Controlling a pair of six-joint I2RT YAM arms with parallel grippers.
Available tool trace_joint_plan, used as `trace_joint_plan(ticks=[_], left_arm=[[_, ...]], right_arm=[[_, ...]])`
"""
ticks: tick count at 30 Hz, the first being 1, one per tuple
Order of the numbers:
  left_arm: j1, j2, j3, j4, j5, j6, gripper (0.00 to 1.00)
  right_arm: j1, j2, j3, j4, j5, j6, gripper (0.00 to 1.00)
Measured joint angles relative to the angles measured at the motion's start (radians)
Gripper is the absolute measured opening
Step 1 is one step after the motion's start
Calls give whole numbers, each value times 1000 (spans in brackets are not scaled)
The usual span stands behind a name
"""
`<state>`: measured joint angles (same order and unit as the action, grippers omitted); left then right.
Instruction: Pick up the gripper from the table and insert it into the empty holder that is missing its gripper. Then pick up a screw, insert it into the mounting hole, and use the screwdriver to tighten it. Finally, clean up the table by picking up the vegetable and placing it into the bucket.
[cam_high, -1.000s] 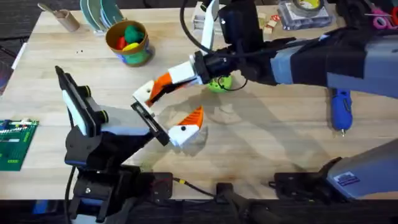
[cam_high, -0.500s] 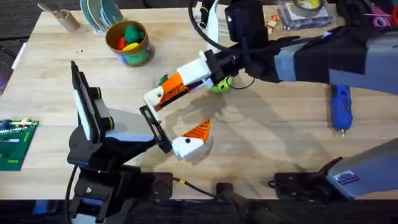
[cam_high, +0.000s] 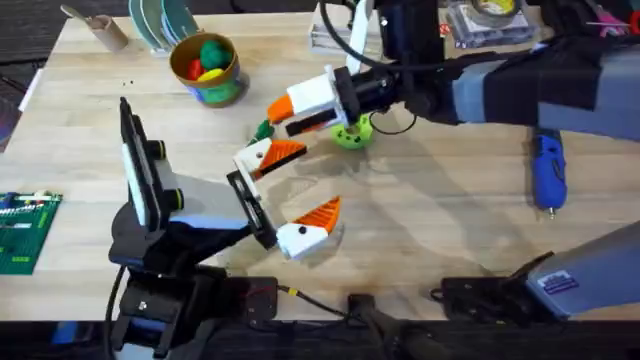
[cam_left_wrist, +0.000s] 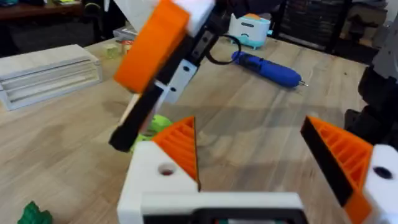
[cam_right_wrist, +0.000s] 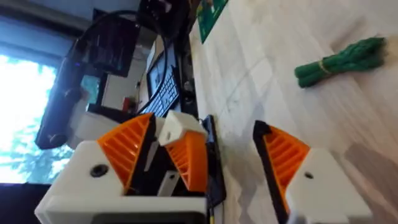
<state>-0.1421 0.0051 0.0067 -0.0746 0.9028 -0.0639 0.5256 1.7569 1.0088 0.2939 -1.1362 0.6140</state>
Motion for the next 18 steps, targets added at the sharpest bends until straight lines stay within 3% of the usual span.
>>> trace_joint_plan(ticks=[8, 13, 18], left_arm=[[0, 0, 0, 0, 3, 0, 994], [0, 0, 0, 0, 3, 0, 993], [0, 0, 0, 0, 3, 0, 993]], right_arm=[[-110, -2, 13, -67, 199, -33, 992], [-158, -61, 56, -306, 342, -151, 993], [-154, -184, 111, -613, 540, -304, 992]])
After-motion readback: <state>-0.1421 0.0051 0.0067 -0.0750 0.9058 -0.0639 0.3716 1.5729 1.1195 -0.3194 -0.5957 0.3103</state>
